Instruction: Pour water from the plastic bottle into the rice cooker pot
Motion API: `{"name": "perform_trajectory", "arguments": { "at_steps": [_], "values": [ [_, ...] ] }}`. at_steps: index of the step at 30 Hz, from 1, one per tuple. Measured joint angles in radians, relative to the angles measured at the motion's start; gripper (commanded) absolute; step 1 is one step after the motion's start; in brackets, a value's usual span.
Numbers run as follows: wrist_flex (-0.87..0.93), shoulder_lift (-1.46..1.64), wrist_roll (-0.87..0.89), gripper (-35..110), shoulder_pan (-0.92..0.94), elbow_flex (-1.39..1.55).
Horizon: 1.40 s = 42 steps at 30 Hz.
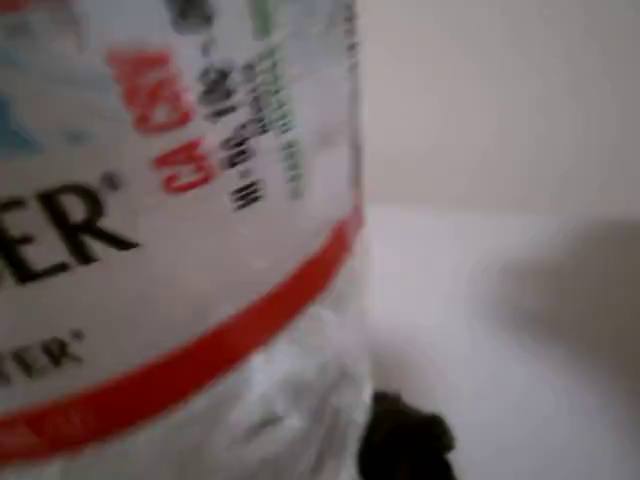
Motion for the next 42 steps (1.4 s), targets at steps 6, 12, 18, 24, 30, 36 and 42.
{"name": "perform_trajectory", "arguments": {
  "at_steps": [6,12,18,24,30,36,42],
  "values": [
    [-0.003,-0.092,-0.029,56,0.011,-0.123],
    [-0.003,-0.153,-0.054,52,0.052,-0.229],
    [0.005,-0.155,-0.054,43,0.078,-0.238],
    [0.021,-0.155,-0.063,28,0.080,-0.239],
    [0.029,-0.155,-0.067,16,0.080,-0.253],
    [0.029,-0.155,-0.086,11,0.080,-0.253],
    [0.029,-0.153,-0.087,10,0.081,-0.253]
  ]
}}
